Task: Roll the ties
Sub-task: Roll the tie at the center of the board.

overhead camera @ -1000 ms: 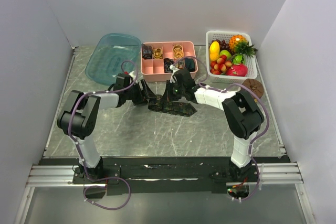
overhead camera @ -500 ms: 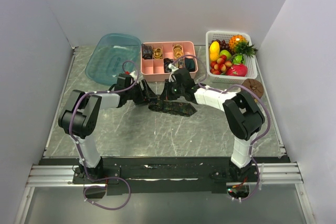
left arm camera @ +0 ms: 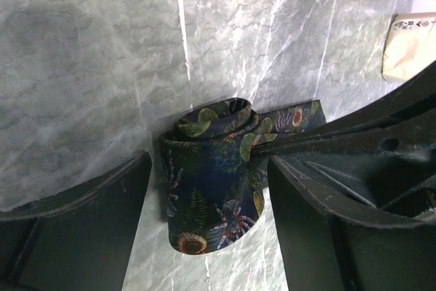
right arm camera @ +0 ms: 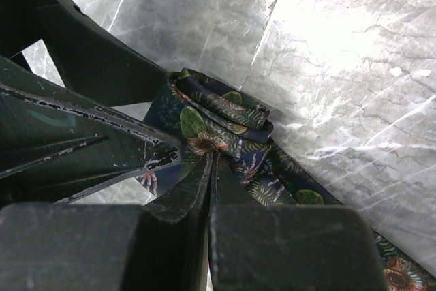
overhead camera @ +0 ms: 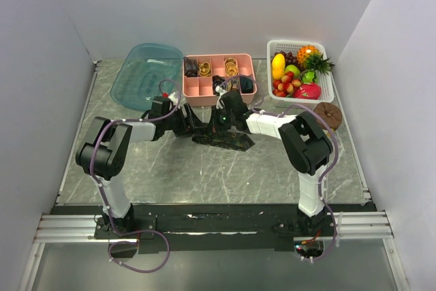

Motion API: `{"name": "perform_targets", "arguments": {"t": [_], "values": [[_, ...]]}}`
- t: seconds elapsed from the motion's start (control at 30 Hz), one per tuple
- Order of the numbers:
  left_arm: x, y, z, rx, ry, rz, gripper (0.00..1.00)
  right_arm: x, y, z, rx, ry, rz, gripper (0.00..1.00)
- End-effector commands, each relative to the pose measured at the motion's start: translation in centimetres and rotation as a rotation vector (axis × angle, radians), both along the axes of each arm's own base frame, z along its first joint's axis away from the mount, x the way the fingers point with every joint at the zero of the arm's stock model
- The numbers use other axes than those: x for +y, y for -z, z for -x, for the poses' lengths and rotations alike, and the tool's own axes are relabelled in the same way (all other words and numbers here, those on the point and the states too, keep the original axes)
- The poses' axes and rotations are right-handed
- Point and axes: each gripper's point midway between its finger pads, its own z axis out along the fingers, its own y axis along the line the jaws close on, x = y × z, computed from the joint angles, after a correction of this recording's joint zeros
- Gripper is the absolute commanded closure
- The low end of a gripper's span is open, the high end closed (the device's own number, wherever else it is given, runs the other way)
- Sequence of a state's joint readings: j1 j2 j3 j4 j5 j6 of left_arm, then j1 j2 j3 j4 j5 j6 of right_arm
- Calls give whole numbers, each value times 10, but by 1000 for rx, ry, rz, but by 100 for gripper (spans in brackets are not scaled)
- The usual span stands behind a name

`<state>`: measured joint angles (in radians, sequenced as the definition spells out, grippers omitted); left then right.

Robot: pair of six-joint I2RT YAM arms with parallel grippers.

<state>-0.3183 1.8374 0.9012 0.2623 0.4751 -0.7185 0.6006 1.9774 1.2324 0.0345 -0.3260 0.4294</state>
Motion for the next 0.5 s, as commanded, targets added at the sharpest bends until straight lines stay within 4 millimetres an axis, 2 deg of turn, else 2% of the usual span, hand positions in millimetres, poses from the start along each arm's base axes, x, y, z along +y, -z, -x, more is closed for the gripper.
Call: {"name": "perform_targets", "arguments": {"t": [0.0, 0.17, 0.47], "values": [[-1, 28, 19, 58, 37, -17, 26, 0, 2, -5, -9, 15, 23, 100], [-9, 32, 18, 54, 51, 9, 32, -4, 7, -1, 6, 21, 36, 100], [-29, 17, 19, 33, 91, 62, 48, -15, 20, 5, 39, 46, 64, 100]]}}
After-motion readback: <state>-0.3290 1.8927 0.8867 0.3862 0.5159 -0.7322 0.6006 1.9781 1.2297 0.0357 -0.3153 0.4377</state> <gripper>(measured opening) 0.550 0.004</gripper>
